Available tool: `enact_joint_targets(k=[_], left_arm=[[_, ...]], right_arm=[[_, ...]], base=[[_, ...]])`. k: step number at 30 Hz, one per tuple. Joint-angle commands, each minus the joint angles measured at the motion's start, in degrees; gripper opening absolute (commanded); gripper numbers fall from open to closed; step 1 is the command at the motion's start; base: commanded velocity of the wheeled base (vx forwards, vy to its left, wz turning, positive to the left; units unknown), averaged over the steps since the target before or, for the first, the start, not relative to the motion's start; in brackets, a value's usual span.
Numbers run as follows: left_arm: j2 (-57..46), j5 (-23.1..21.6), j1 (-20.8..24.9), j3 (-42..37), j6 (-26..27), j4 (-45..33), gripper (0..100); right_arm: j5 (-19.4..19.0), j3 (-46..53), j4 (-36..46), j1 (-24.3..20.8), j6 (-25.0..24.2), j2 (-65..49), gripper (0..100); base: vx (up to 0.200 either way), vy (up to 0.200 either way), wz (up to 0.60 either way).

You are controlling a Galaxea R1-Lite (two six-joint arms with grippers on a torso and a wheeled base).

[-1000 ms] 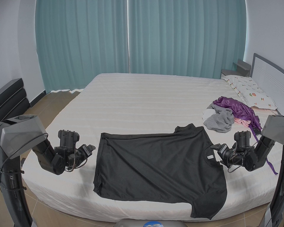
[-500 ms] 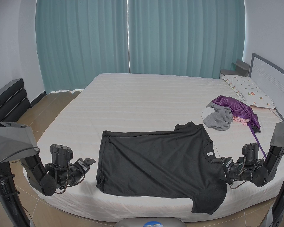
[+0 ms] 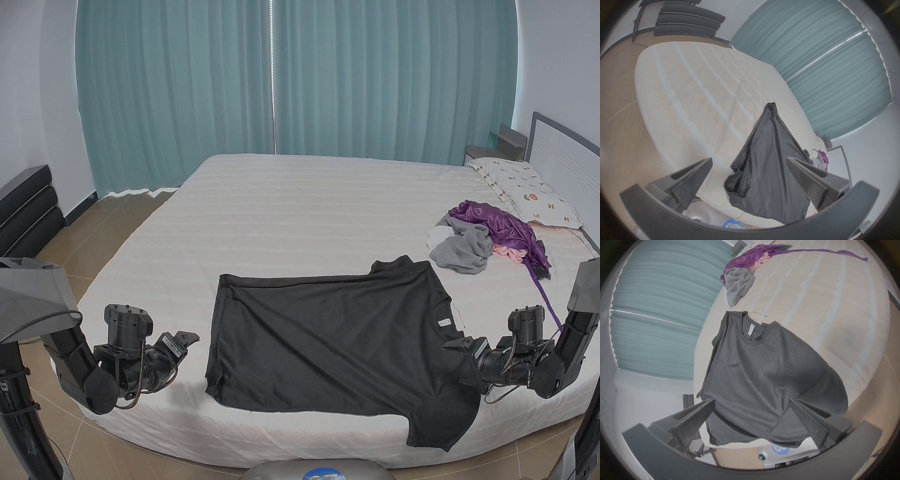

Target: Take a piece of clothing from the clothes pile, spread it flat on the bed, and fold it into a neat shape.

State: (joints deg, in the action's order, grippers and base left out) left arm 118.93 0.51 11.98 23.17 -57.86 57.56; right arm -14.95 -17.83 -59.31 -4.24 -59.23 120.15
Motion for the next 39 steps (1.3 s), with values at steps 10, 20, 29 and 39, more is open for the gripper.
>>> enact_joint_targets(k=[10,20,29,39], left_arm=[[-0.02,0.19,0.06,-0.23,0.20,0.27,100],[0.51,0.63,0.06,-0.59,1.25,2.11,100],[4.20,0.19,-0.12,3.19,8.37,1.76,100],[11.23,0.28,-0.21,5.48,13.82,2.11,100]], right_arm=[[0.00,-0.09,-0.02,0.02,0.00,0.26,100],[0.00,-0.09,-0.02,-0.42,0.00,0.17,100],[0.00,-0.09,-0.02,-0.77,0.00,0.79,100],[-0.08,-0.09,-0.02,-0.77,0.00,0.96,100]], base=[[0.000,-0.120,0.00],[0.000,0.000,0.00],[0.000,0.000,0.00],[0.000,0.000,0.00]])
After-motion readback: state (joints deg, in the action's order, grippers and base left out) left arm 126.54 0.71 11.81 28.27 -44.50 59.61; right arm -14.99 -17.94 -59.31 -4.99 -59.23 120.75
